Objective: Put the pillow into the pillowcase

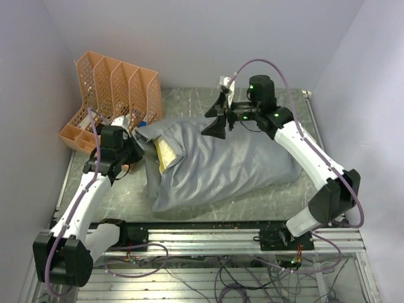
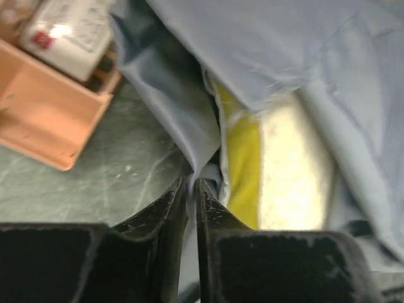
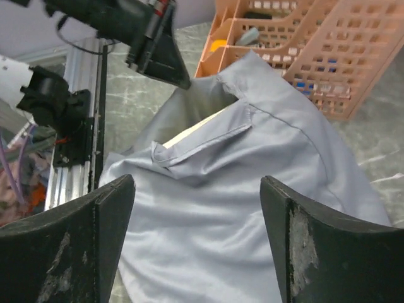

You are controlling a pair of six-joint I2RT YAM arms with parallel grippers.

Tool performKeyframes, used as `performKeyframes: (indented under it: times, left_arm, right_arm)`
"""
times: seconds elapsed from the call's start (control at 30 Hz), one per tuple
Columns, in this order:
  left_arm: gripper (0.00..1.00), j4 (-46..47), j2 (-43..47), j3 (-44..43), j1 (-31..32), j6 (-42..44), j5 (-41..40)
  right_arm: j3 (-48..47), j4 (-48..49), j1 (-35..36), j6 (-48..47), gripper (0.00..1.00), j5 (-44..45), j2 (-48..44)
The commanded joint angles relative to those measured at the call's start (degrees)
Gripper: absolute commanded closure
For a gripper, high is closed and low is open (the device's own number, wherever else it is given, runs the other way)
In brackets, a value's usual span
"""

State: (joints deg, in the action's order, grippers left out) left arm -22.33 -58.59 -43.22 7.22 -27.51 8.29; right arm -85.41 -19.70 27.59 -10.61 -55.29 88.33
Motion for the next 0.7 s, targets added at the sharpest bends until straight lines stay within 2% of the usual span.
performKeyframes:
  times: [0.0, 0.07, 0.17, 0.2, 0.27, 0.37, 0.53, 0.57, 0.63, 0.67]
  left_arm:
    - [0.66, -9.6, 4.1, -1.4, -0.4, -2.8, -15.7]
    - [0.47, -12.6, 7.7, -3.2, -0.4, -3.9, -20.2]
    - [0.15, -15.6, 13.6, -5.5, -0.4, -3.6, -23.0]
    - [0.12, -17.0, 14.9, -6.3, -0.4, -3.3, -23.0]
    - [0.11, -19.1, 16.9, -7.6, -0.4, -2.5, -21.6]
    - [0.12, -19.4, 20.1, -8.3, -0.4, -2.2, -15.3]
    - [0.16, -19.0, 25.6, -8.7, -0.4, -4.2, -9.3]
    - [0.16, -19.4, 26.6, -9.1, -0.4, -4.5, -8.8]
    - [0.16, -20.3, 28.4, -9.6, -0.4, -5.2, -8.2]
    - [0.17, -20.8, 29.2, -10.0, -0.4, -5.3, -8.0]
  right_arm:
    - [0.3, -2.0, 4.4, 4.5, 0.27, 7.2, 11.8]
    - [-3.6, -6.0, 8.4, 3.6, 0.35, 7.1, 17.7]
    - [-6.0, -6.4, 13.4, 4.4, 0.37, 8.1, 21.1]
    - [-6.3, -6.2, 15.5, 4.4, 0.37, 9.6, 21.5]
    - [-6.9, -6.1, 18.0, 4.4, 0.35, 12.7, 22.2]
    - [-8.6, -6.1, 20.2, 5.4, 0.33, 18.2, 24.4]
    - [-13.9, -7.1, 21.5, 6.7, 0.34, 20.2, 31.9]
    - [-15.5, -7.4, 21.9, 6.7, 0.39, 20.6, 33.6]
    - [-19.5, -8.0, 22.7, 7.3, 0.56, 21.4, 37.5]
    - [-22.1, -8.6, 23.1, 7.6, 0.62, 21.8, 39.7]
